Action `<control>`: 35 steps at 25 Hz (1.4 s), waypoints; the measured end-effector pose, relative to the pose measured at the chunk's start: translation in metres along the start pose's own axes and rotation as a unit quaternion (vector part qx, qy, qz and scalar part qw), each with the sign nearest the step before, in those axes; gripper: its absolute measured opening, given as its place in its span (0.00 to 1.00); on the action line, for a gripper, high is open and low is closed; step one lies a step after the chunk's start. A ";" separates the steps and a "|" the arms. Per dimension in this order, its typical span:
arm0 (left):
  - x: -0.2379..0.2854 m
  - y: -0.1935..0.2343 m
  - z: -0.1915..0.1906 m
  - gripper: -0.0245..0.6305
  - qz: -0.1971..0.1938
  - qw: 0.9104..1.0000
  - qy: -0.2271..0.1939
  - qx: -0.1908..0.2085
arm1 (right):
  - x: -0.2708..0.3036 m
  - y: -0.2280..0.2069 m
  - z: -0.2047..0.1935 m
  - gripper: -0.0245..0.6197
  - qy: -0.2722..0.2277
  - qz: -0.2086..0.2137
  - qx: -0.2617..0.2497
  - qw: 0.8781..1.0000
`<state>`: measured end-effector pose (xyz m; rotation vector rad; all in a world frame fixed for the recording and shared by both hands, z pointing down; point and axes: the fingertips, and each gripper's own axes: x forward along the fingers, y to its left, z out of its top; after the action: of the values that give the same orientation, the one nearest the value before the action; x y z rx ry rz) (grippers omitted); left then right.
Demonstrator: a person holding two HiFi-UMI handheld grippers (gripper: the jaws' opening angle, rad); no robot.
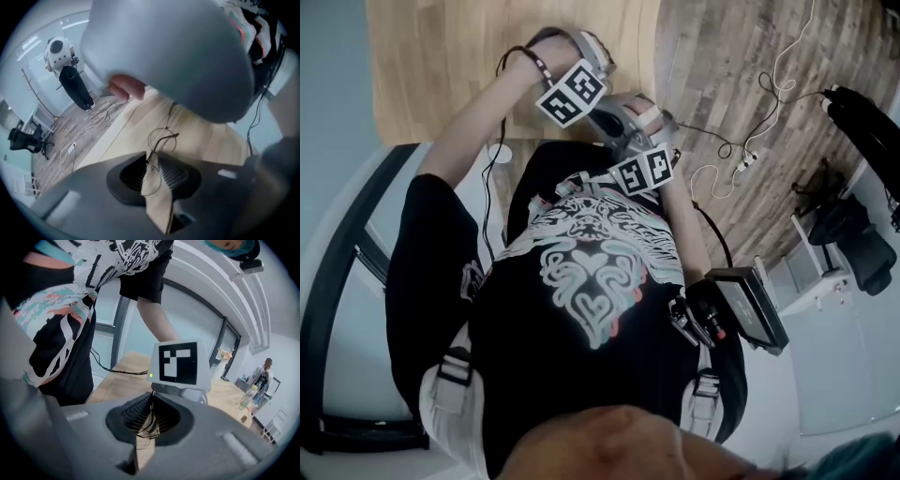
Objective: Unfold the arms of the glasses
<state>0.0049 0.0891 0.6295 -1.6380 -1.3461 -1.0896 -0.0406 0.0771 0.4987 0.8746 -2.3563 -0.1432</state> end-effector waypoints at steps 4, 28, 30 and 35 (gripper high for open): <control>0.005 0.002 -0.002 0.08 0.007 1.000 0.001 0.012 | -0.002 -0.002 0.000 0.06 0.001 -0.003 -0.001 1.000; -0.055 -0.004 -0.017 0.02 0.078 0.923 -0.184 -0.328 | -0.027 -0.050 -0.024 0.07 -0.038 0.004 0.162 0.986; -0.060 -0.005 -0.018 0.02 0.081 0.909 -0.200 -0.356 | -0.027 -0.048 -0.025 0.07 -0.039 0.016 0.175 0.984; -0.074 -0.001 -0.025 0.02 0.089 0.860 -0.256 -0.433 | -0.025 -0.045 -0.025 0.07 -0.056 0.051 0.221 0.972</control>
<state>-0.0069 0.0404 0.5693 -2.8144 -0.9933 -1.2916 0.0139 0.0601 0.4929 0.9655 -2.5795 0.4007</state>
